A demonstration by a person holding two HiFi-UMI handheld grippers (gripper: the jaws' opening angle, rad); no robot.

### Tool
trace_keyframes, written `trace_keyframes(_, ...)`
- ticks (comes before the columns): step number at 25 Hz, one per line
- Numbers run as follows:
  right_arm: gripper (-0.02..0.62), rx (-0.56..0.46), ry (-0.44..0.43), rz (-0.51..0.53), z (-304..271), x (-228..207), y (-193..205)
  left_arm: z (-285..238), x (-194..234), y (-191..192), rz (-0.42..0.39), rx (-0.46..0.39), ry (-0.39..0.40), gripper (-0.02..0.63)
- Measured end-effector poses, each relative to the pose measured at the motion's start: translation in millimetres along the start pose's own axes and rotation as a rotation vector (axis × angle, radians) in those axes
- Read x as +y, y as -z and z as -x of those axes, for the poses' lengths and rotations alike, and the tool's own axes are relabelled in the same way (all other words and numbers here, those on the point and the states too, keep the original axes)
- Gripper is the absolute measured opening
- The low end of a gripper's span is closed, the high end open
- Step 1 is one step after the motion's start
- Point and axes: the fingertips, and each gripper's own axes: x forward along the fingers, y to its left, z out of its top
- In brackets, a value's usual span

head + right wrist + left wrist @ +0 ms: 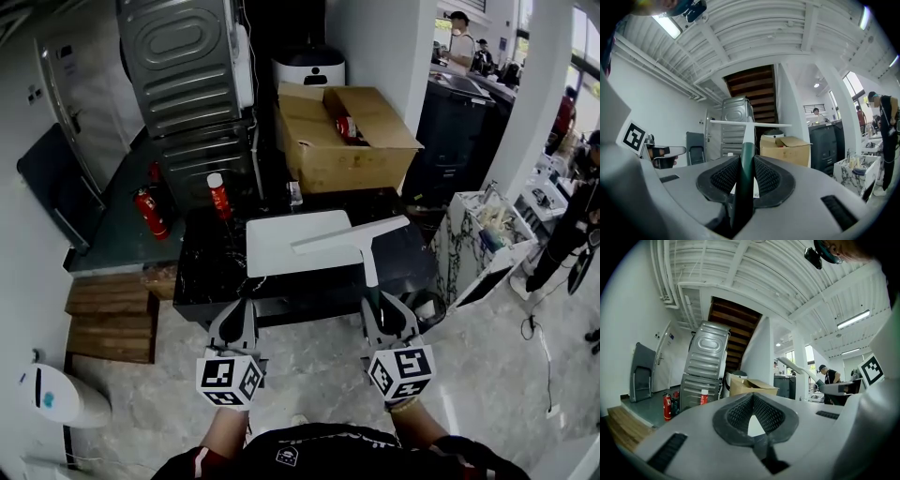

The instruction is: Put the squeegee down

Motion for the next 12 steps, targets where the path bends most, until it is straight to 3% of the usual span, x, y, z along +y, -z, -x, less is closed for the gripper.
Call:
trace_keyframes(5, 0.124, -0.004, 0.018, 0.016, -18.9, 20.8, 1.3, -5.9, 36.4, 6.6, 0.013, -0.003, 0.005, 0.014)
trace_keyframes(12, 0.124, 0.044, 0.044, 0.024, -50.4, 1.8, 13.8, -52.3, 43.8, 25.5, 0.035, 0.022, 0.032, 0.014)
